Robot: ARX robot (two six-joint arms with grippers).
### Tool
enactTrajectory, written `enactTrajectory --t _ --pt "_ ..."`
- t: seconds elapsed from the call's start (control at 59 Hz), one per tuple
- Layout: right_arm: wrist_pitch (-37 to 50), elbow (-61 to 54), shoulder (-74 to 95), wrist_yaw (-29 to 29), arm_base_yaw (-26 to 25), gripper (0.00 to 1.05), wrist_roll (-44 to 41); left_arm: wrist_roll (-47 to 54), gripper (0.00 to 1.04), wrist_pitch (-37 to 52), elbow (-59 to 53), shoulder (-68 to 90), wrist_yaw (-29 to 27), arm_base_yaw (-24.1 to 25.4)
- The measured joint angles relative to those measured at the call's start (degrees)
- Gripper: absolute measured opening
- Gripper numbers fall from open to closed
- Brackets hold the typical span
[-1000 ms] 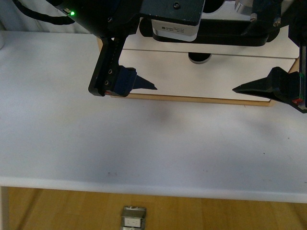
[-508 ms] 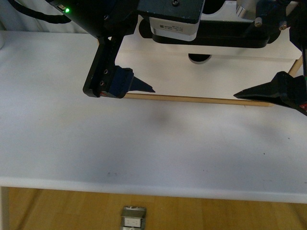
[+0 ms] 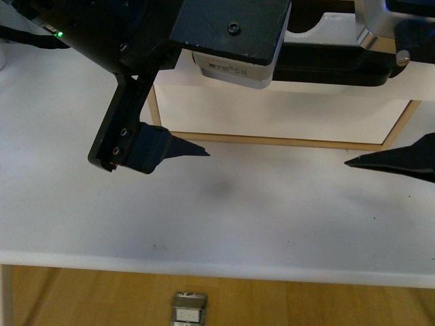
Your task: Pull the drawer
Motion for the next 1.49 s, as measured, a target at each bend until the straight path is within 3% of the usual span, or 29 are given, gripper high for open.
enactTrajectory --t 0.458,0.847,1.186,1.373,1.492 --pt "-2.2 -7.2 -8.5 2.2 3.0 0.96 -0.6 1.6 0.98 -0.4 -9.4 -9.4 -0.3 -0.6" --pt "-0.5 -9.7 -14.6 0.4 2.8 0.96 5.8 -5.1 0.98 7.5 -13.3 -14.8 1.2 -0.5" --pt "10.1 -15.0 -28.4 -3.0 -3.4 0.96 14.5 -19.6 0.98 24.9 -18.9 -23.6 2.4 1.1" --pt "23.3 -25.2 -44.4 -3.3 -10.8 0.96 26.6 -40.5 0.98 39.9 -31.2 -36.0 2.7 5.0" --pt "26.2 -33.9 -58.7 -0.7 -14.8 0.96 37.0 -55.0 0.98 44.5 -40.8 -47.4 -1.5 9.8"
